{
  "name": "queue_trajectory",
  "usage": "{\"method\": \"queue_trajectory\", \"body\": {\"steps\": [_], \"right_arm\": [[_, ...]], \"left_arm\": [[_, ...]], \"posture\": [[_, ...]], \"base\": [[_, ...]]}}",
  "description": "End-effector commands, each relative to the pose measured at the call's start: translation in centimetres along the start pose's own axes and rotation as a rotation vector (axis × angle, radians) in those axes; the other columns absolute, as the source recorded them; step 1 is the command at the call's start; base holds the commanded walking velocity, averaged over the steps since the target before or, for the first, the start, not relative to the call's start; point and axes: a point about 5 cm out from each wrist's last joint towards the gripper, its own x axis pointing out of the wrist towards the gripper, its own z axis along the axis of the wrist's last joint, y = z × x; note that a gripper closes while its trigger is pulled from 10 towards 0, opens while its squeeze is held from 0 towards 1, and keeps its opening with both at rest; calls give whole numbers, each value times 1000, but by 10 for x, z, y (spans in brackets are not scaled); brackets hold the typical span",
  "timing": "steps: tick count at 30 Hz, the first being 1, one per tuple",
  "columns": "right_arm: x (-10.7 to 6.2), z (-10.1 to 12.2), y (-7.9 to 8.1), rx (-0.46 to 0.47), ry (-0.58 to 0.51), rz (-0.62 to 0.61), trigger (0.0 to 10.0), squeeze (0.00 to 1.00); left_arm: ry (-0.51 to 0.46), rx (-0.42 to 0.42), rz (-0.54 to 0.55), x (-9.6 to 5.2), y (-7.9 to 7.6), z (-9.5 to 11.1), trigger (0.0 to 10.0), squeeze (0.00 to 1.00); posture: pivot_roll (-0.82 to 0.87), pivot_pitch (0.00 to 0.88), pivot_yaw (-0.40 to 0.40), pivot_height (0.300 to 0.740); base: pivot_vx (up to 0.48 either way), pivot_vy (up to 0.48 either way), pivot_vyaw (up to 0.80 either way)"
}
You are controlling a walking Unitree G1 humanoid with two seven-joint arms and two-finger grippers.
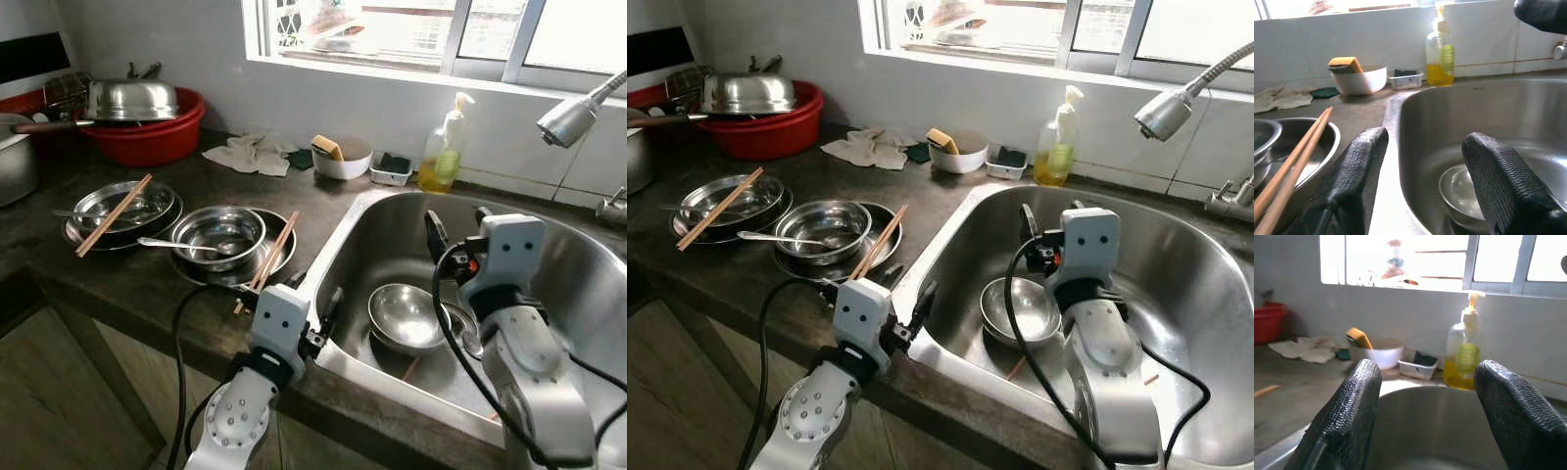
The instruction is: Kitchen organization
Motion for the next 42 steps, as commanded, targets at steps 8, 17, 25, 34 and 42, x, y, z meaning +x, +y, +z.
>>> {"method": "queue_trajectory", "body": {"steps": [8,17,25,34,42], "right_arm": [[-26,-3,11,17,2,93,10000,0],[-22,1,16,24,-27,106,10000,0],[-19,1,18,32,-30,91,10000,0],[-18,-3,25,48,-11,109,10000,0],[-18,-4,27,50,-8,109,10000,0]], "left_arm": [[-4,3,-32,-5,-1,1,10000,0],[-2,7,-43,-6,-1,0,10000,0],[7,11,-31,-7,0,-2,10000,0],[11,11,-24,-7,0,-2,10000,0],[9,12,-22,-6,0,-2,10000,0]], "posture": [[-18,0,-10,740],[-14,0,-9,740],[-12,0,-7,740],[-6,0,-14,740],[-6,0,-12,740]], "base": [[0,0,0],[0,0,0],[-91,0,0],[-269,0,0],[-283,0,0]]}}
